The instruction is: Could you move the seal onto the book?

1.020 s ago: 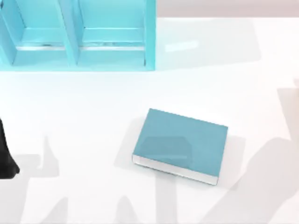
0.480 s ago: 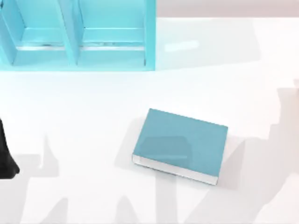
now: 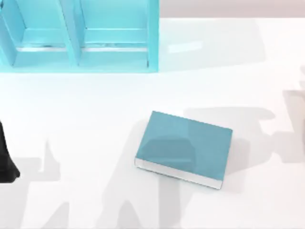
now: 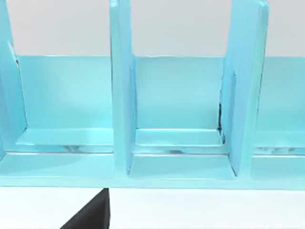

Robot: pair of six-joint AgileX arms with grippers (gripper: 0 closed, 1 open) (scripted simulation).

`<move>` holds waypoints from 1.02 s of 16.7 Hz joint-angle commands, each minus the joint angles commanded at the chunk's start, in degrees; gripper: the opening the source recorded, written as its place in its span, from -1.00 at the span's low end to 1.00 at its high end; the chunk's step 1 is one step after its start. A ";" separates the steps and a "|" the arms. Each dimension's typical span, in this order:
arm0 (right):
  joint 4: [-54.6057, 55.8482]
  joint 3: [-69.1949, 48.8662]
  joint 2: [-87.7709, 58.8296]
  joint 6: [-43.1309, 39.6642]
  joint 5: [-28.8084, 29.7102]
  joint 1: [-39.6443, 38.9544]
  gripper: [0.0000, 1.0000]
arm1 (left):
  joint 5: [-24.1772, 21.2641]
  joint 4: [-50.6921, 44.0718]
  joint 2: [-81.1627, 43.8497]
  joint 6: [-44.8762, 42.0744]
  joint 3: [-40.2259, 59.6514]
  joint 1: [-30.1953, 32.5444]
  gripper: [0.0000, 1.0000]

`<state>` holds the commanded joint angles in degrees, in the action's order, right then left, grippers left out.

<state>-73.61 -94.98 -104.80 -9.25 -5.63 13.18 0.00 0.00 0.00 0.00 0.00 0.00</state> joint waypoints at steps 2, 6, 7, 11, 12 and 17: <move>-3.20 -0.12 0.51 3.52 2.09 -4.21 -1.00 | 0.00 0.00 0.00 0.00 0.00 0.00 1.00; -7.34 0.52 0.92 8.82 5.78 -11.59 -1.00 | 0.00 0.00 0.00 0.00 0.00 0.00 1.00; -7.71 0.24 1.31 9.56 5.81 -12.52 -1.00 | 0.00 0.00 0.00 0.00 0.00 0.00 1.00; -7.87 -0.06 1.61 9.93 5.78 -13.04 -1.00 | 0.00 0.00 0.00 0.00 0.00 0.00 1.00; -7.76 0.02 1.33 9.97 5.63 -12.80 -1.00 | 0.00 0.00 0.00 0.00 0.00 0.00 1.00; -8.08 -2.36 -4.96 15.95 5.53 -18.83 -1.00 | 0.00 0.00 0.00 0.00 0.00 0.00 1.00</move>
<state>-81.69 -97.34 -109.76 6.70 -0.10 -5.65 0.00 0.00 0.00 0.00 0.00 0.00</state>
